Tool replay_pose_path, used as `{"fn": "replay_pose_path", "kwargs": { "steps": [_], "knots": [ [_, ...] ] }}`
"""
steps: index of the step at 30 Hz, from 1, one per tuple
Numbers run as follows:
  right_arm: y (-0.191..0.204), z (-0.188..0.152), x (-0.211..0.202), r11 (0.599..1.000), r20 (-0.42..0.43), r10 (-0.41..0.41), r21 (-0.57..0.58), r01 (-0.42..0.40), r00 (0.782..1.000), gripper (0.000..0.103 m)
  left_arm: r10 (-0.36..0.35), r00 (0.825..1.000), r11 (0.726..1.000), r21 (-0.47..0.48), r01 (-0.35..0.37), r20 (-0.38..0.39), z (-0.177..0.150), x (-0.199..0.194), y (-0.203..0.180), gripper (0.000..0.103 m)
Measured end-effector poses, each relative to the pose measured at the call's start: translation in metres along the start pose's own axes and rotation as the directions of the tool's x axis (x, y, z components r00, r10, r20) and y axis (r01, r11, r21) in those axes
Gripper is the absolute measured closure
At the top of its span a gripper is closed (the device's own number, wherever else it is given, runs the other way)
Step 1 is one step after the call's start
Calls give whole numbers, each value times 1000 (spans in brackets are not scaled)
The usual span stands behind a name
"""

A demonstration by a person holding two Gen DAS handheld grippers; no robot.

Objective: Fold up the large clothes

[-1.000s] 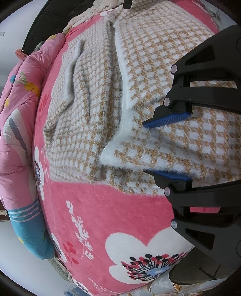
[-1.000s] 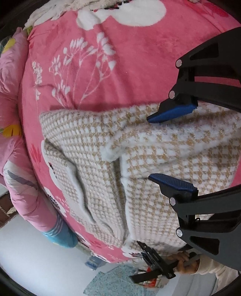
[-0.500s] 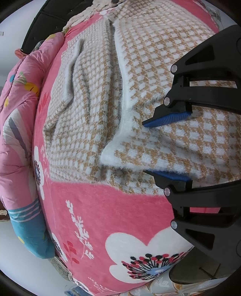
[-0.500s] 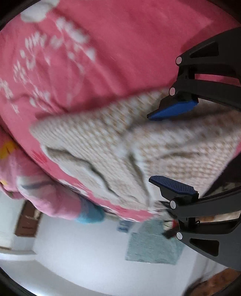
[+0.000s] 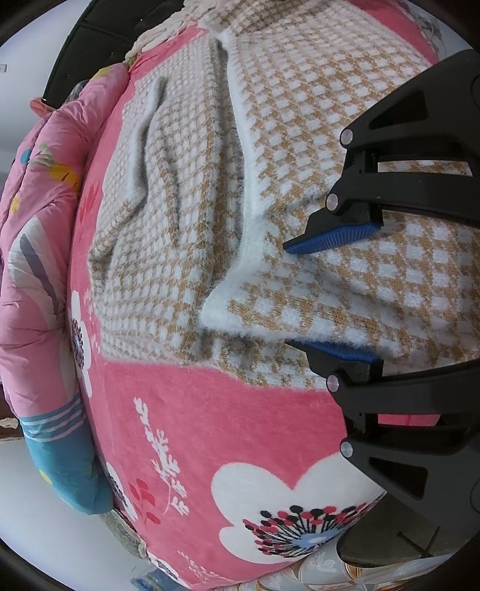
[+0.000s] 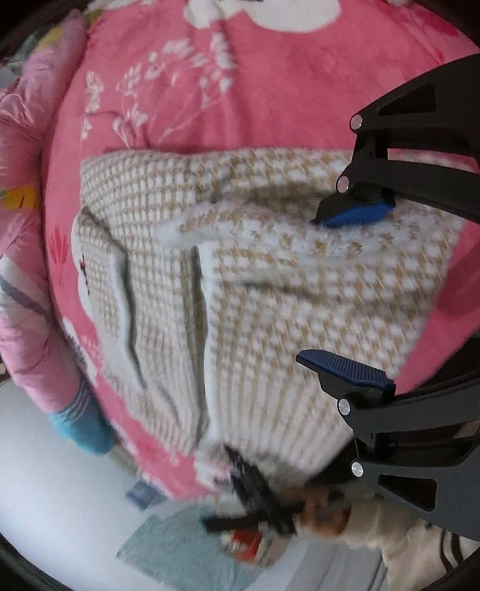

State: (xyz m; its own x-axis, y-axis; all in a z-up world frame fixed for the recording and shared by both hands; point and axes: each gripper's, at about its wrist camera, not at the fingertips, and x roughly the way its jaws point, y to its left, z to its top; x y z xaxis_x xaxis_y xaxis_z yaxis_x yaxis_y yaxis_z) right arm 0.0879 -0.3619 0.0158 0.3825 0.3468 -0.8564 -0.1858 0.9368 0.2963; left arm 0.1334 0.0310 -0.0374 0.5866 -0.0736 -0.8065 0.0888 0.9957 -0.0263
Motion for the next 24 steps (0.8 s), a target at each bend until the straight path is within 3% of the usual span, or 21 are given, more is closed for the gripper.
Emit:
{"fn": "replay_pose_path", "kwargs": {
  "steps": [7, 10, 14, 24],
  "knots": [
    [-24, 14, 15, 993, 51, -74, 93, 69, 996, 80, -2, 1000, 1000, -23, 2, 1, 1, -3, 1, 62],
    [-17, 10, 8, 993, 96, -106, 64, 100, 990, 88, -6, 1000, 1000, -27, 6, 12, 2, -8, 1, 72],
    [-1, 5, -4, 987, 152, -160, 15, 160, 975, 91, 12, 999, 1000, 8, -13, 45, 1, -21, -1, 87],
    [38, -13, -51, 969, 276, -223, -41, 244, 935, 92, 46, 986, 996, 63, -57, 157, -9, -75, -18, 93]
  ]
}}
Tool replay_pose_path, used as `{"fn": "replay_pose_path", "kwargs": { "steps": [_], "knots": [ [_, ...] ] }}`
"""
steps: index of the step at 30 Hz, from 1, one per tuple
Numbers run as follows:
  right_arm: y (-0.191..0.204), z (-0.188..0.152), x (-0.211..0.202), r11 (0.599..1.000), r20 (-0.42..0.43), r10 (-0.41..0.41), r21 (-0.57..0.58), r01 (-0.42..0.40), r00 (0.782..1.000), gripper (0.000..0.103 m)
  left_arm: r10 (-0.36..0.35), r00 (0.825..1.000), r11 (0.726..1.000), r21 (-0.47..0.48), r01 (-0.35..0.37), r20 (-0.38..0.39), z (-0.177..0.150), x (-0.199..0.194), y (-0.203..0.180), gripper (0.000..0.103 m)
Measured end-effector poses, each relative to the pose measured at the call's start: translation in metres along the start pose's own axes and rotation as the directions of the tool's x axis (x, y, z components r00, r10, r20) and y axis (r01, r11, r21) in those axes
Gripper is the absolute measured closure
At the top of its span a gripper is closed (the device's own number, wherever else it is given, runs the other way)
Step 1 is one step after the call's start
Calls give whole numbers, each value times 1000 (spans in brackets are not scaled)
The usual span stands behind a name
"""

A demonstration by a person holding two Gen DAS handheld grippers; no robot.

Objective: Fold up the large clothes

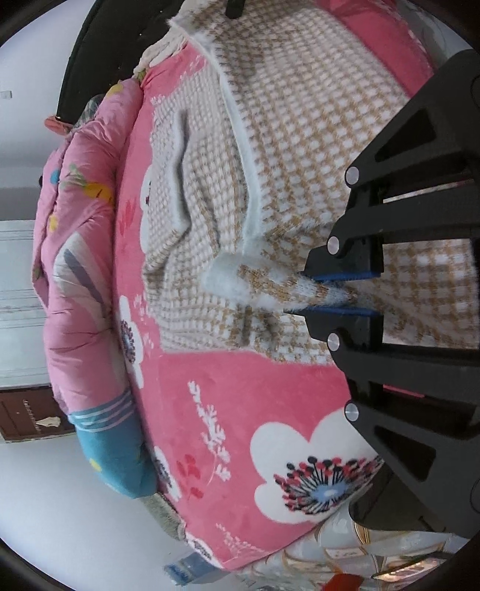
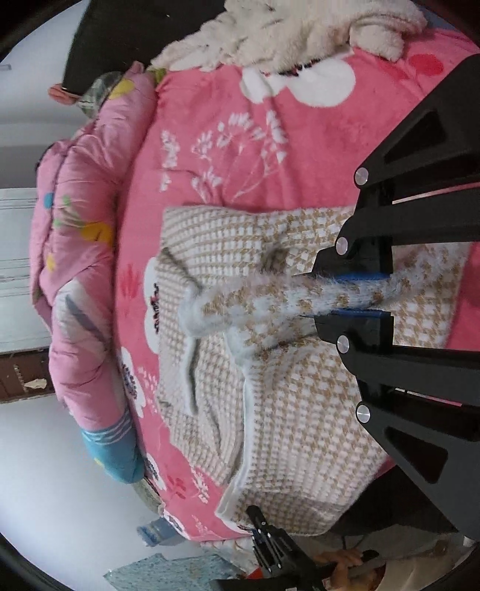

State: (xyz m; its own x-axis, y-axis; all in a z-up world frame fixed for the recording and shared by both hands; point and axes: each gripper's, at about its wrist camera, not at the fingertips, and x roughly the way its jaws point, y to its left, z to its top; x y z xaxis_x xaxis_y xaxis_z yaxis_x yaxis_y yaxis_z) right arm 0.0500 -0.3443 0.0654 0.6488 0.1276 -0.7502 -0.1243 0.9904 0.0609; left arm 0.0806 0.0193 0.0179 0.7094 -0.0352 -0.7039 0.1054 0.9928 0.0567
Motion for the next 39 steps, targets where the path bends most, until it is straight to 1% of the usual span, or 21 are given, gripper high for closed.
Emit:
{"fn": "replay_pose_path", "kwargs": {
  "steps": [3, 8, 12, 18, 21, 25, 28, 31, 35, 39],
  "knots": [
    [2, -2, -9, 1000, 19, -9, -3, 9, 1000, 92, 8, 1000, 1000, 4, -8, 9, -2, -8, -6, 93],
    [9, -2, -21, 1000, 51, -25, -16, 26, 998, 92, 43, 999, 998, 36, -45, 32, -6, -20, -17, 94],
    [15, -3, -30, 998, 83, -38, -38, 42, 996, 94, 57, 997, 998, 29, -59, 57, -6, -30, -18, 95],
    [22, -1, -51, 996, 139, -57, -65, 67, 989, 94, 71, 990, 997, 2, -72, 124, -1, -55, -16, 96],
    [23, 4, -61, 995, 168, -60, -70, 73, 984, 94, 74, 983, 997, -6, -74, 166, 5, -70, -13, 96],
    [26, 14, -74, 994, 222, -70, -69, 87, 973, 94, 69, 970, 998, -16, -67, 234, 16, -92, -7, 96],
    [24, 26, -78, 993, 263, -77, -62, 97, 962, 94, 57, 958, 998, -12, -56, 280, 29, -102, -3, 96],
    [18, 44, -74, 993, 298, -81, -55, 101, 951, 94, 48, 952, 999, 4, -52, 303, 48, -99, -1, 96],
    [8, 78, -55, 994, 328, -76, -47, 97, 941, 94, 43, 953, 998, 21, -51, 299, 87, -73, 6, 96],
    [-7, 127, -18, 994, 332, -85, -30, 101, 939, 94, 39, 958, 998, 35, -51, 284, 134, -33, 9, 96]
  ]
}}
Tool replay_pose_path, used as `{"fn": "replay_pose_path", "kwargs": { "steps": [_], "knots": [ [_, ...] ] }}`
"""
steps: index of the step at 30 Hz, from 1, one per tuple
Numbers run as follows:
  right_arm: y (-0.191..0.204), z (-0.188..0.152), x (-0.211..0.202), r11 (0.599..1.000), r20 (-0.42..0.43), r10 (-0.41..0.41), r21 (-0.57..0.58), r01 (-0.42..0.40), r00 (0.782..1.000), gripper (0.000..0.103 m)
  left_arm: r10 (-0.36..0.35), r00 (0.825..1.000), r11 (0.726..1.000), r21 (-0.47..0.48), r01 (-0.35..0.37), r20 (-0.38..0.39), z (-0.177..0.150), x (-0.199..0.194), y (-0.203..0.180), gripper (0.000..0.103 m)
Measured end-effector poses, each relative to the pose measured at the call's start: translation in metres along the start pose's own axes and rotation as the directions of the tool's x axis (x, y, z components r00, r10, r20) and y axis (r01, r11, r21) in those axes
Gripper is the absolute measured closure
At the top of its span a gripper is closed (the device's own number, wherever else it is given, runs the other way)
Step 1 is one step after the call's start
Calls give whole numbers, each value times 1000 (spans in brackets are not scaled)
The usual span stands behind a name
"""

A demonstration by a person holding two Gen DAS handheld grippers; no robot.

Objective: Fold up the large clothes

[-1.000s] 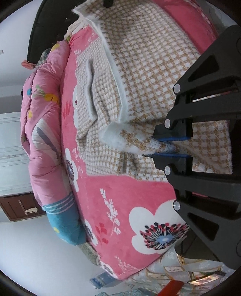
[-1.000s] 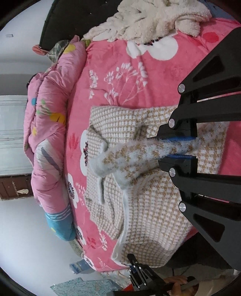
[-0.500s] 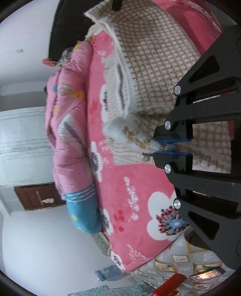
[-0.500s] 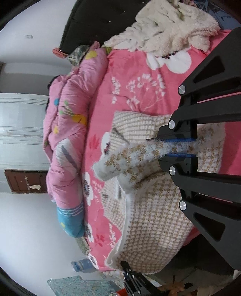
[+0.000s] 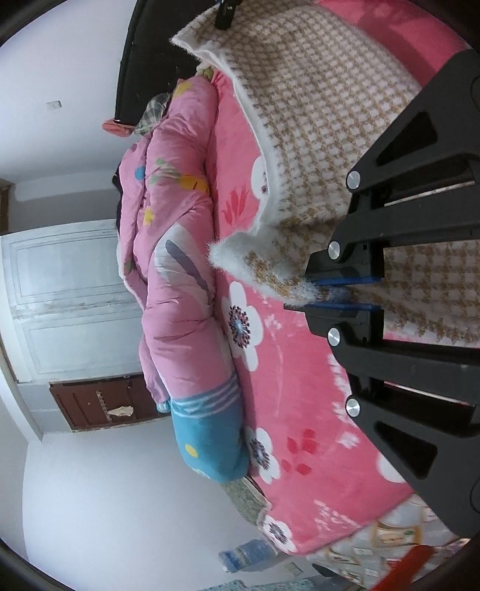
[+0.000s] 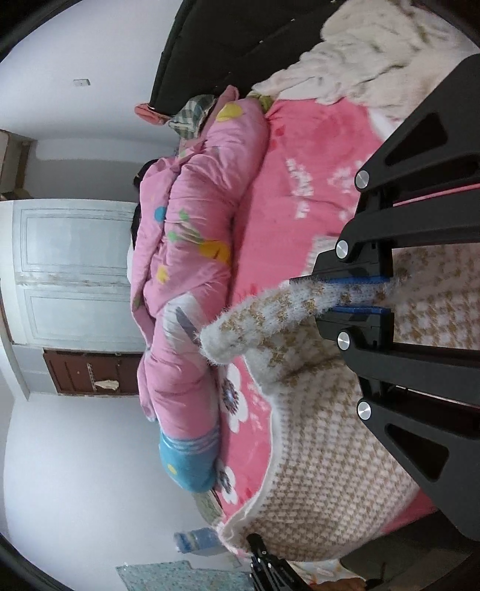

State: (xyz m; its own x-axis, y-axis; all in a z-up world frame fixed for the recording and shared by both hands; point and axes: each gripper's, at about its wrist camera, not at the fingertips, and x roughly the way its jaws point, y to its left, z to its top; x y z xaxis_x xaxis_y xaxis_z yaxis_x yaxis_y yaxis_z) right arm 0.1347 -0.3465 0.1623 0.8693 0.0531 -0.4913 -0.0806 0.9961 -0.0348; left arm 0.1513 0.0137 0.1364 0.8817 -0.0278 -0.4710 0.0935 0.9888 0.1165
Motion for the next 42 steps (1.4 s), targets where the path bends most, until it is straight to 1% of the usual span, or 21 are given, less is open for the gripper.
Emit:
{"fn": "replay_pose_path", "kwargs": {
  "steps": [4, 7, 10, 12, 13, 14, 16, 18, 20, 22, 24, 26, 28, 31, 33, 34, 35, 37, 39, 41, 42],
  "knots": [
    [-20, 28, 65, 999, -41, -7, 51, 9, 999, 94, 1, 999, 1000, 22, 0, -43, 34, 76, 4, 96],
    [-33, 30, 132, 994, -143, 16, 106, -1, 990, 94, -33, 988, 999, 8, 34, -148, 41, 147, 10, 96],
    [-39, 11, 196, 989, -269, 36, 145, 3, 963, 94, -76, 950, 997, -41, 67, -302, 23, 213, 16, 95],
    [-47, -13, 239, 979, -381, 100, 204, -21, 919, 94, -74, 914, 997, -54, 58, -399, -2, 253, 20, 88],
    [-52, -25, 255, 969, -426, 127, 246, -20, 896, 89, -74, 900, 997, -59, 53, -429, -11, 264, 22, 79],
    [-61, -33, 266, 957, -454, 148, 291, -11, 879, 75, -84, 887, 995, -83, 52, -455, -19, 273, 27, 68],
    [-84, -42, 263, 913, -427, 184, 409, 8, 885, 66, -123, 891, 986, -159, 58, -436, -20, 272, 42, 59],
    [-97, -40, 243, 883, -381, 173, 469, 28, 908, 59, -137, 915, 976, -210, 59, -380, -10, 260, 57, 60],
    [-102, -28, 219, 888, -292, 130, 460, 20, 948, 59, -130, 946, 972, -229, 61, -296, 5, 243, 67, 61],
    [-88, -15, 209, 914, -241, 149, 403, -41, 959, 59, -197, 945, 958, -254, 130, -260, 16, 237, 66, 61],
    [-65, -9, 224, 920, -273, 256, 363, -147, 928, 59, -271, 922, 944, -266, 197, -276, 19, 242, 51, 60],
    [-43, -13, 245, 920, -341, 318, 338, -201, 885, 59, -340, 865, 931, -263, 254, -370, 11, 265, 22, 52],
    [-35, -26, 274, 912, -395, 338, 360, -195, 854, 59, -289, 846, 950, -245, 194, -449, -6, 290, 9, 52],
    [-64, -44, 300, 878, -409, 303, 472, -85, 861, 59, -257, 873, 929, -354, 105, -414, -22, 299, 31, 53],
    [-95, -51, 294, 819, -387, 271, 574, 1, 881, 59, -306, 874, 877, -469, 103, -379, -27, 295, 51, 58],
    [-100, -49, 287, 835, -433, 160, 539, 112, 887, 59, -246, 889, 879, -476, 36, -386, -27, 288, 61, 55],
    [-102, -46, 278, 849, -445, 96, 503, 160, 890, 59, -152, 905, 902, -430, -37, -397, -25, 279, 67, 55],
    [-90, -35, 247, 884, -391, 82, 453, 114, 917, 59, -105, 924, 926, -376, -44, -367, -19, 261, 67, 56],
    [-56, -23, 216, 928, -332, 144, 373, -11, 932, 57, -144, 943, 951, -305, 48, -302, -7, 231, 48, 56],
    [-19, -15, 197, 952, -312, 212, 279, -124, 926, 35, -215, 939, 963, -218, 158, -270, 0, 211, 21, 54],
    [8, -13, 192, 960, -320, 249, 208, -189, 914, 34, -253, 928, 962, -169, 213, -273, 1, 204, 2, 53]
  ]
}}
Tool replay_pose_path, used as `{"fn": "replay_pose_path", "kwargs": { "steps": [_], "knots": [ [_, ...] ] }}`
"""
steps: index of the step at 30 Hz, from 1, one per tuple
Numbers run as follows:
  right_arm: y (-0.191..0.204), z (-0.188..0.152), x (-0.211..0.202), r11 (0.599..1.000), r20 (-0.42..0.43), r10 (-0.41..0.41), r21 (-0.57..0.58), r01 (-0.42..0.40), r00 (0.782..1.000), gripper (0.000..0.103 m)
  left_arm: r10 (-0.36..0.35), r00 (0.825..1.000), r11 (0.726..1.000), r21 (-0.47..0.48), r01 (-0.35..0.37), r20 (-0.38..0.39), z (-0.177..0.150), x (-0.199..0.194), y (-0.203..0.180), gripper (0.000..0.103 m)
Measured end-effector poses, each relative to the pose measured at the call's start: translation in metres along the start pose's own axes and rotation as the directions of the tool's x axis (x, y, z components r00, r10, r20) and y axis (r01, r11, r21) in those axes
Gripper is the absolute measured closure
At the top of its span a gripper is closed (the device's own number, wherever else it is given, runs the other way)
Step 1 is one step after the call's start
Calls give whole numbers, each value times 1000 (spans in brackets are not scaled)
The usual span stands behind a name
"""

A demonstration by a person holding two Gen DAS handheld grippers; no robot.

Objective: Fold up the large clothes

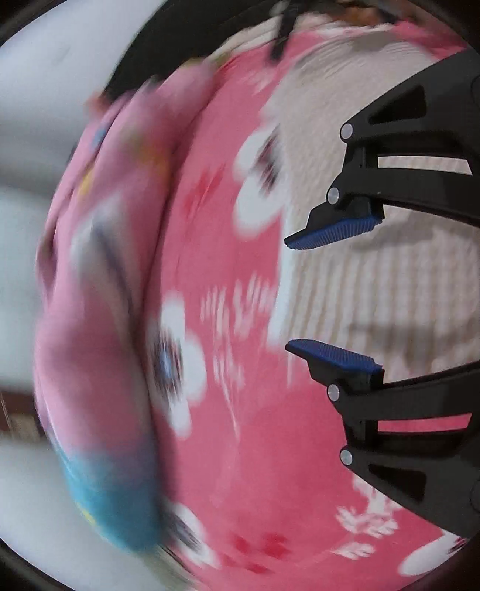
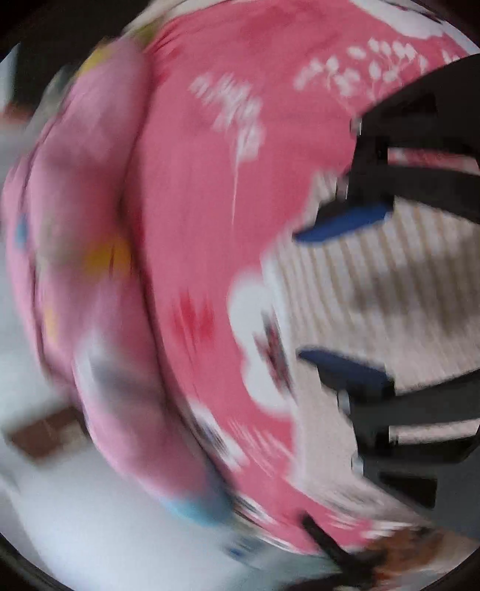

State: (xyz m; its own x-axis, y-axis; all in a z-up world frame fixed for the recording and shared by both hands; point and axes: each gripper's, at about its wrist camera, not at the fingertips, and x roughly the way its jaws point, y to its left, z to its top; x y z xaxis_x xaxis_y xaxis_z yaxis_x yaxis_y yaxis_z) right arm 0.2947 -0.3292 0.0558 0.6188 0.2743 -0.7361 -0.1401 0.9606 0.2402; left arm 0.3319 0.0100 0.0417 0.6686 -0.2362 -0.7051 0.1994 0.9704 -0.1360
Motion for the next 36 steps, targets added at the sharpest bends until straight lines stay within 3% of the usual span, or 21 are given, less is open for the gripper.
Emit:
{"fn": "replay_pose_path", "kwargs": {
  "steps": [2, 4, 5, 7, 9, 12, 14, 15, 17, 19, 21, 25, 28, 31, 32, 34, 36],
  "knots": [
    [31, -8, 14, 996, -42, 11, -91, -15, 999, 34, -25, 999, 993, 118, 31, -48, -13, 7, -44, 49],
    [48, -24, 48, 991, -146, -54, -132, 34, 988, 34, 73, 991, 978, 205, -48, -116, -30, 32, -69, 49],
    [50, -32, 66, 989, -179, -71, -137, 47, 981, 29, 119, 981, 971, 226, -83, -151, -40, 49, -74, 48],
    [46, -36, 71, 993, -177, -57, -116, 37, 983, 27, 117, 983, 975, 205, -86, -143, -48, 56, -69, 47],
    [46, -33, 43, 995, -171, -72, -76, 60, 983, 27, 72, 988, 990, 129, -54, -140, -43, 35, -59, 48],
    [57, -53, -3, 991, -118, -18, -137, 2, 993, 27, -3, 996, 992, 129, 15, -94, -50, -10, -55, 49],
    [70, -70, -11, 984, -119, -35, -179, 13, 992, 27, -68, 992, 986, 143, 82, -103, -64, -27, -62, 47],
    [75, -85, -1, 980, -146, -68, -196, 38, 987, 27, -75, 989, 986, 141, 93, -130, -73, -24, -66, 46],
    [80, -107, 25, 967, -152, -136, -236, 97, 979, 22, 10, 980, 989, 149, 20, -198, -98, 4, -69, 44],
    [80, -111, 33, 967, -146, -155, -226, 119, 977, 20, 60, 988, 981, 194, -31, -145, -114, 16, -75, 42],
    [85, -105, 9, 974, -142, -153, -188, 125, 978, 22, 78, 991, 980, 189, -57, -105, -111, -1, -78, 42],
    [106, -130, -38, 963, -57, -128, -248, 110, 990, 22, 17, 999, 986, 166, -12, -30, -123, -58, -80, 43],
    [111, -163, -9, 947, -90, -181, -286, 148, 979, 21, 80, 991, 982, 180, -61, -103, -153, -44, -80, 40],
    [112, -163, -14, 950, -79, -188, -269, 160, 979, 19, 126, 991, 967, 227, -113, -41, -170, -47, -91, 39],
    [109, -159, -25, 959, -83, -171, -242, 146, 982, 19, 125, 991, 971, 211, -115, -36, -168, -57, -93, 40],
    [96, -157, -64, 974, -11, -142, -180, 138, 990, 19, 79, 996, 990, 121, -74, -33, -162, -82, -83, 40],
    [75, -161, -91, 975, 63, -178, -121, 185, 982, 19, 65, 997, 997, 50, -66, 34, -160, -104, -65, 35]
  ]
}}
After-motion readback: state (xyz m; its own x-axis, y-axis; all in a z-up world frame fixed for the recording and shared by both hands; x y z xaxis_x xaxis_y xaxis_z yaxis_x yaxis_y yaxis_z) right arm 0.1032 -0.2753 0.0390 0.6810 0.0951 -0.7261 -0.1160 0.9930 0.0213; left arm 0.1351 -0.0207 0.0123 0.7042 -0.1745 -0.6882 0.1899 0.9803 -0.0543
